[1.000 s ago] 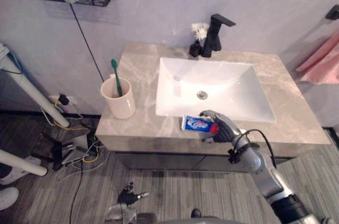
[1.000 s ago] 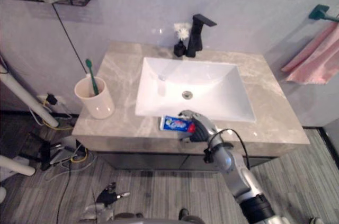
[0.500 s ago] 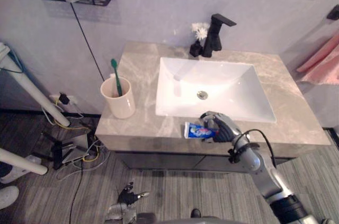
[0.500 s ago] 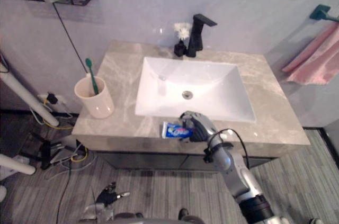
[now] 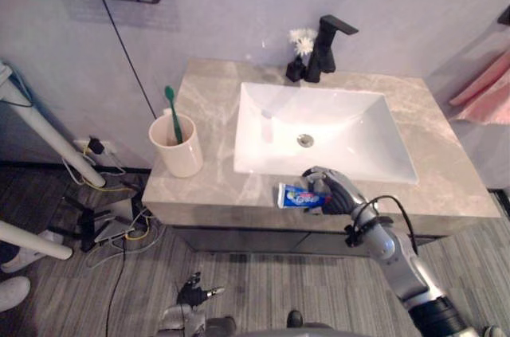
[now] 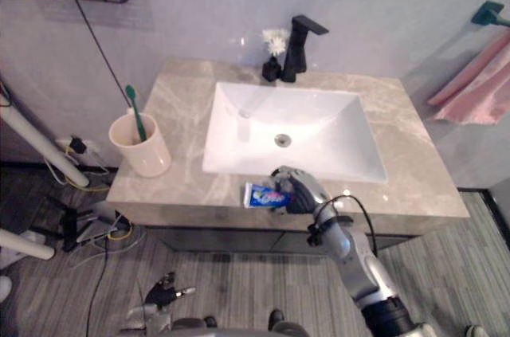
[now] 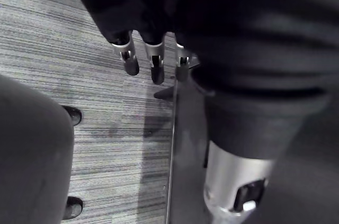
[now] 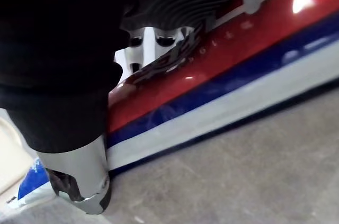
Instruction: Organize washtable
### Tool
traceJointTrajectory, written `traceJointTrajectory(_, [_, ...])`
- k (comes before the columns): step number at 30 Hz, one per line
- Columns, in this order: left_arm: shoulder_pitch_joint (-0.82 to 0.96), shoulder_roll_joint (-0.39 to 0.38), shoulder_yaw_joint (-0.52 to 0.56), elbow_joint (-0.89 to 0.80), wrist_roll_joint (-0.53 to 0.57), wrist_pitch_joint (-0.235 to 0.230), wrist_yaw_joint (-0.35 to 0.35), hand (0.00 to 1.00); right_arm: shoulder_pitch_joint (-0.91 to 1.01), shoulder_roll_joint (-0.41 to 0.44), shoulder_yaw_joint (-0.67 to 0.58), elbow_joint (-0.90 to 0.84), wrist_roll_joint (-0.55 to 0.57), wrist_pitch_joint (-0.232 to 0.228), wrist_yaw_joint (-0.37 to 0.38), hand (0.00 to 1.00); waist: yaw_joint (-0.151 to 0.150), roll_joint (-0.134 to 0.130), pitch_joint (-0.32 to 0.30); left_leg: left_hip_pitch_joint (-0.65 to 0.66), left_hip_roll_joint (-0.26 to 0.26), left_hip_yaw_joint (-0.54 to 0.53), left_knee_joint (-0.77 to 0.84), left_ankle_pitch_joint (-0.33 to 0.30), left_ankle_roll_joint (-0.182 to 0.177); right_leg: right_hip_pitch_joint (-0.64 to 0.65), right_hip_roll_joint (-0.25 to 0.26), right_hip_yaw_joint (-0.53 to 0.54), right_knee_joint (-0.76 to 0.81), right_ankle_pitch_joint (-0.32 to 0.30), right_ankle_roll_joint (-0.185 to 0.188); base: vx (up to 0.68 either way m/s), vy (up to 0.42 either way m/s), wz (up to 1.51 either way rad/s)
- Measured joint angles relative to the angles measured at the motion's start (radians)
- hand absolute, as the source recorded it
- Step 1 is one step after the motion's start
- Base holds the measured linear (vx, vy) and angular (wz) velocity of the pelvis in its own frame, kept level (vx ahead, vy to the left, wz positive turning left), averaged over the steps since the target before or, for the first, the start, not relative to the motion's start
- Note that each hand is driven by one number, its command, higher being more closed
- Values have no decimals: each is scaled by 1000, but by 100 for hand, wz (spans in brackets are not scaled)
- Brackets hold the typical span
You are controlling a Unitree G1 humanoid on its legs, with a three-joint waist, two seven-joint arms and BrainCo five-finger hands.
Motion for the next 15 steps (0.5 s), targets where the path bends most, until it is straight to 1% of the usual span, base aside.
traceJointTrajectory(3, [0, 0, 0, 0, 0, 0, 0, 0, 1, 10, -5, -1, -20, 7, -14, 0, -1, 0, 0, 0, 0, 0, 0, 0, 0, 0, 0, 0, 0, 0, 0, 0, 0, 0])
traceJointTrajectory(6, [0, -1, 1, 0, 0, 0, 1, 0, 19, 34, -9, -29, -73, 33, -48, 0, -2, 3, 2, -3, 0, -1, 3, 0, 0, 0, 0, 0, 0, 2, 1, 0, 0, 0])
traceJointTrajectory(8, [-1, -3, 1, 0, 0, 0, 2, 0, 25, 46, -15, -32, -92, 41, -67, 0, -2, 7, 5, -4, 0, -1, 6, 0, 0, 0, 0, 0, 1, 3, 1, 0, 0, 0])
traceJointTrajectory(12, [-2, -4, 2, 0, 0, 3, 2, 0, 49, 84, -61, -53, -110, 44, -93, 0, -1, 17, 6, -6, -1, -2, 11, 1, -1, 0, -1, -1, 2, 5, 1, 0, 0, 0])
traceJointTrajectory(15, [-2, -4, 3, 0, 0, 4, 2, 0, 56, 96, -125, -101, -110, 62, -130, 0, -1, 23, 6, -6, -1, -2, 11, 2, -1, -1, -1, -1, 2, 6, 1, 0, 0, 0])
